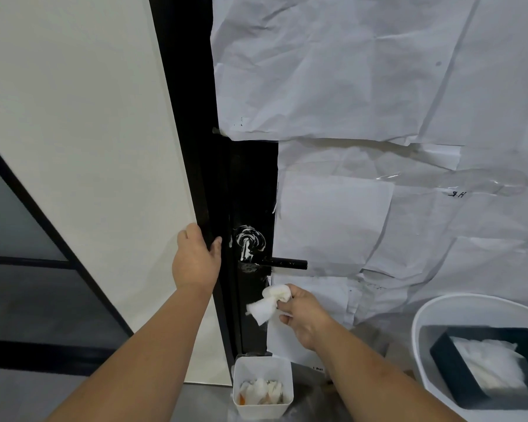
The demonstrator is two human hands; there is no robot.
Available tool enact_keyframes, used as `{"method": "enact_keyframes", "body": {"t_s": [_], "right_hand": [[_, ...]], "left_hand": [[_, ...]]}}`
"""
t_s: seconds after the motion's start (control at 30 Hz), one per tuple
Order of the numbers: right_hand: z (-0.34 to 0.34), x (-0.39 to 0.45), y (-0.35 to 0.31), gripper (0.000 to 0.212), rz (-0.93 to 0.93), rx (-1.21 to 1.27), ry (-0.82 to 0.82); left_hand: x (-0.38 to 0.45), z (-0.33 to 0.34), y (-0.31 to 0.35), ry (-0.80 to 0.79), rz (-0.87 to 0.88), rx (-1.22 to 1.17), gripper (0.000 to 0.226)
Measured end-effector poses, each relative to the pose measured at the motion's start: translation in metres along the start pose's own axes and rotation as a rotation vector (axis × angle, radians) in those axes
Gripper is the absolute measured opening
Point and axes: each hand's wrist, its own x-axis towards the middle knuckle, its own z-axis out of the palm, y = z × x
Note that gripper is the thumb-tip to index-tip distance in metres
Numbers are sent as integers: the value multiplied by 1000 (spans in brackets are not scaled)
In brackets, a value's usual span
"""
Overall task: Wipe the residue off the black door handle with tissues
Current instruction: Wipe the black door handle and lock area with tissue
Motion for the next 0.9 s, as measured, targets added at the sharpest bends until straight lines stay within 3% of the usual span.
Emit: {"method": "enact_keyframes", "body": {"t_s": [0.23,0.5,0.7,0.9], "right_hand": [[-2,-3,-16,38,75,578,67],[-9,-2,-28,45,-12,986,177],[6,-1,-32,43,-11,1055,149],[21,-2,-32,36,23,944,54]], "left_hand": [[0,0,-1,1,4,-7,33],[1,1,-2,2,3,-3,34],[1,2,-2,5,7,1,33],[1,3,-1,5,7,11,33]]}}
